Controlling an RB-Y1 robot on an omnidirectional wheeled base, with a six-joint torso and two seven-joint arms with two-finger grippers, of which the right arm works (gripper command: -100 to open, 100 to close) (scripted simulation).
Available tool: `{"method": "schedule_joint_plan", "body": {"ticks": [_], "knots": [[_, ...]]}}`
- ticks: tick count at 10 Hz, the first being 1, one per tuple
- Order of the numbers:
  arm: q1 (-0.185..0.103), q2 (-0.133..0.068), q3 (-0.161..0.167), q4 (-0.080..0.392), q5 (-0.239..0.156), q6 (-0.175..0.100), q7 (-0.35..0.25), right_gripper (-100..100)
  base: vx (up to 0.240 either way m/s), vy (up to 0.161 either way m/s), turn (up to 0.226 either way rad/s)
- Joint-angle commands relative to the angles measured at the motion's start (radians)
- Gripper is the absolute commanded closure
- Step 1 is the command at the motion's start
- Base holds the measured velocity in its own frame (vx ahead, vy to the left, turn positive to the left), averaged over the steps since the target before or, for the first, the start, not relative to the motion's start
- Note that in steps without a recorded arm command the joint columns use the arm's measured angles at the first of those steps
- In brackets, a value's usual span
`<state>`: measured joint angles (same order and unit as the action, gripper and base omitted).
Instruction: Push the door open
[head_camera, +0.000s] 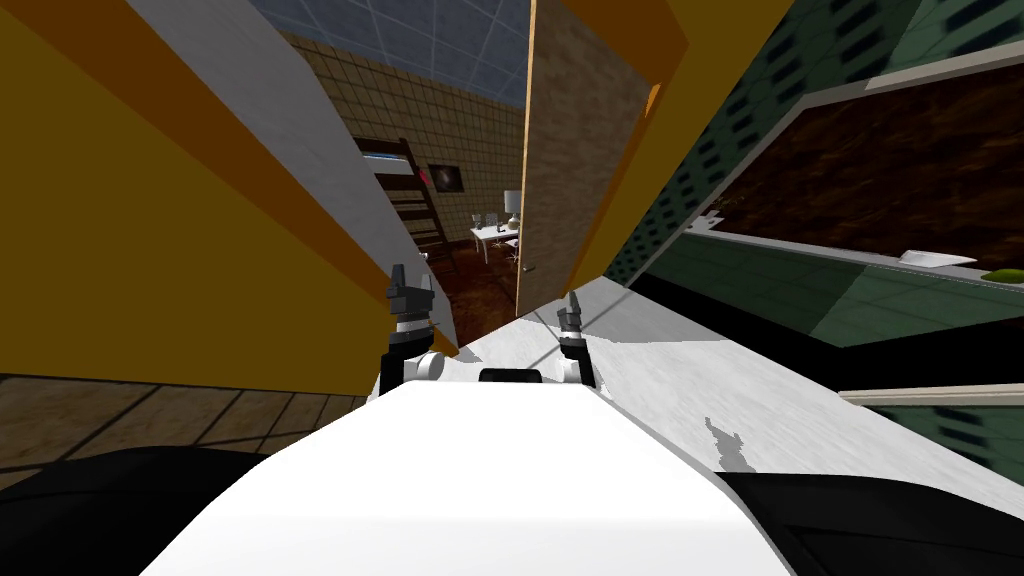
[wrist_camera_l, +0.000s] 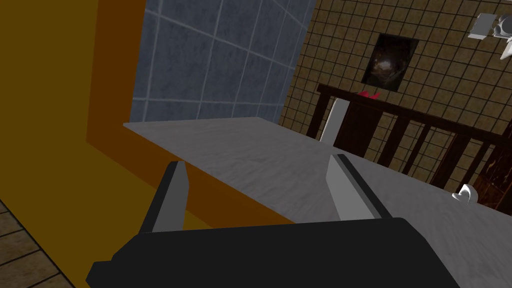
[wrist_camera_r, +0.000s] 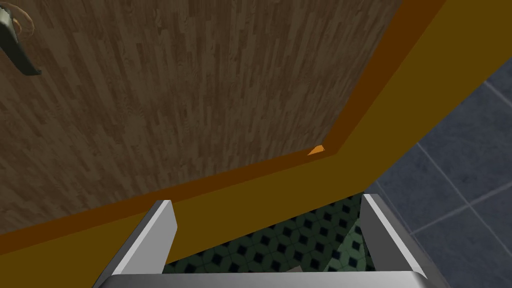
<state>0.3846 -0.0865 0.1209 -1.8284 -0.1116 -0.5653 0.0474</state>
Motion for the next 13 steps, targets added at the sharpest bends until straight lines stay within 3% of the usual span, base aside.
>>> {"method": "schedule_joint_plan", "body": {"ticks": [1, 10, 11, 13], "knots": [[-0.022, -0.001, 0.011, 0.047, -0.001, -0.009, -0.002, -100, 0.087, -0.057, 0.104], [-0.129, -0.035, 0.060, 0.300, -0.021, -0.063, -0.031, -100, 0.088, -0.073, 0.093], [-0.129, -0.035, 0.060, 0.305, -0.021, -0.063, -0.031, -100, 0.051, -0.049, 0.029], [-0.154, -0.042, 0.071, 0.364, -0.026, -0.075, -0.038, -100, 0.058, -0.051, 0.086]]}}
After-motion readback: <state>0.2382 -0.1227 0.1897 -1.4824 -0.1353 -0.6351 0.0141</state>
